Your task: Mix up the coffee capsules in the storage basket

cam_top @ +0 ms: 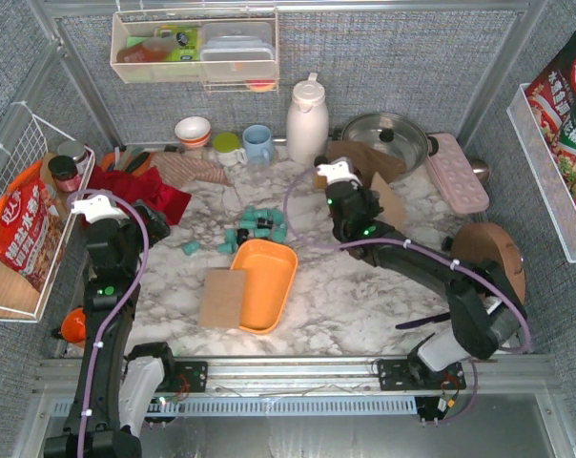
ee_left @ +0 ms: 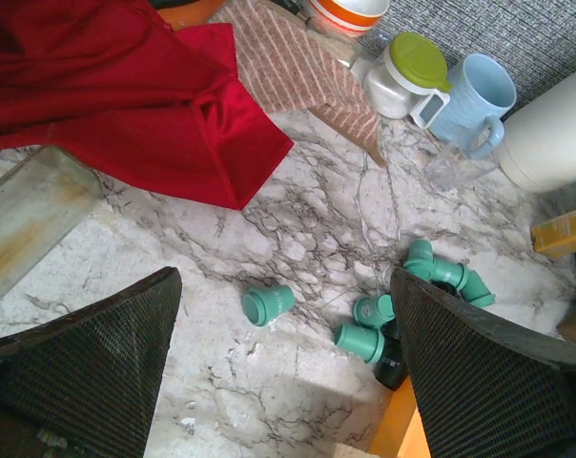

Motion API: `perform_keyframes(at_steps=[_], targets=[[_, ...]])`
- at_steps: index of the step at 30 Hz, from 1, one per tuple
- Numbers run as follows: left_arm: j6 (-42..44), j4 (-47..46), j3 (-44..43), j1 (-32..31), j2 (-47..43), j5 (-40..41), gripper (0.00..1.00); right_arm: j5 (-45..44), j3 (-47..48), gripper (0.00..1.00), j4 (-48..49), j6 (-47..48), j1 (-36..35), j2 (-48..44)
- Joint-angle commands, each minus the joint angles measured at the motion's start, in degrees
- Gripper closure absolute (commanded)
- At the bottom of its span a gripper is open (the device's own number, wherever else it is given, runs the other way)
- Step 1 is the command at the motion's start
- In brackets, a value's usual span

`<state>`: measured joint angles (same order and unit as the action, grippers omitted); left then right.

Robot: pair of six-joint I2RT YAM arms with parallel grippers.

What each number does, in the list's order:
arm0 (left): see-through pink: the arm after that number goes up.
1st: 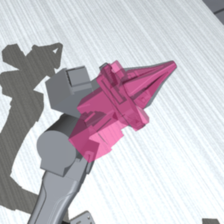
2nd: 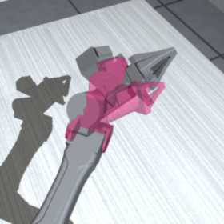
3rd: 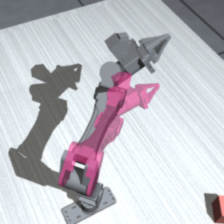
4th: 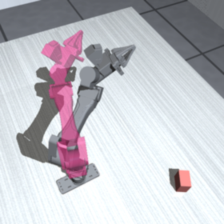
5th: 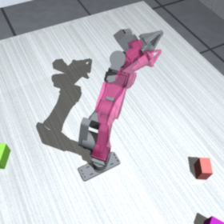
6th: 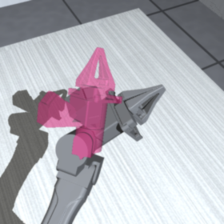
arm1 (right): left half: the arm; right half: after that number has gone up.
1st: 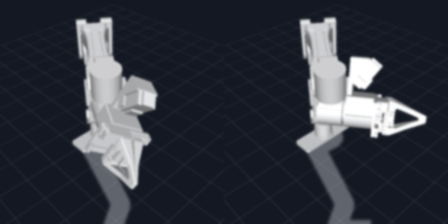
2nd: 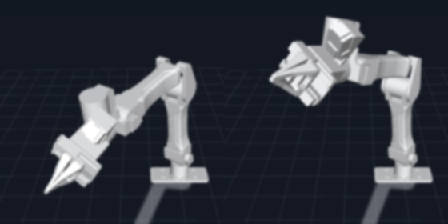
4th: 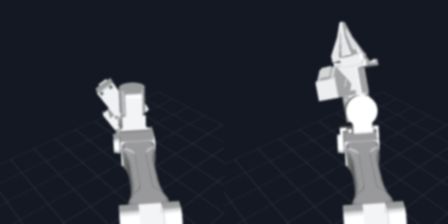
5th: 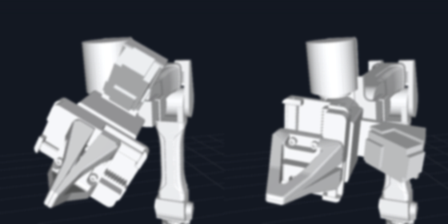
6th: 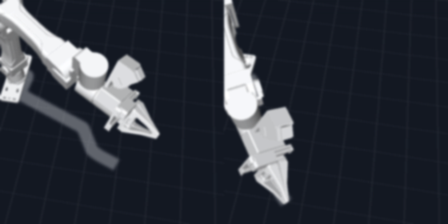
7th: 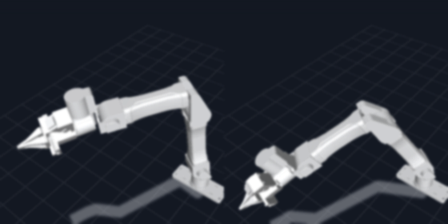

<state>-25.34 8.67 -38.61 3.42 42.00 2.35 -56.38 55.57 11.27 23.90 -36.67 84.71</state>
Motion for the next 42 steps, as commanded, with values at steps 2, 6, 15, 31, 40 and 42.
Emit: perform_keyframes(at_steps=[2,6,15,31,40,42], targets=[[0.04,-2.25,0.04,0.09,-0.16,-1.11,0.01,-3.77,0.76,1.0,0.75,-5.67,8.86,4.69],[-0.04,-2.39,0.16,0.05,-0.26,-1.53,0.01,-7.6,1.12,1.0,4.69,-3.9,14.08,10.35],[-0.09,-2.39,0.16,0.06,-0.34,-2.0,0.01,-4.0,5.65,1.0,4.12,-9.23,21.21,19.17],[-0.11,-2.45,0.13,0.02,-0.25,-1.91,0.01,5.68,10.72,0.64,-7.42,-22.27,28.22,20.23],[-0.05,-2.35,0.12,0.02,-0.01,-1.98,0.01,14.76,11.34,0.17,-12.36,-29.73,31.04,16.42],[-0.06,-2.4,0.12,0.07,0.22,-2.06,0.01,17.46,11.23,0.1,-13.49,-31.04,31.0,14.3]])
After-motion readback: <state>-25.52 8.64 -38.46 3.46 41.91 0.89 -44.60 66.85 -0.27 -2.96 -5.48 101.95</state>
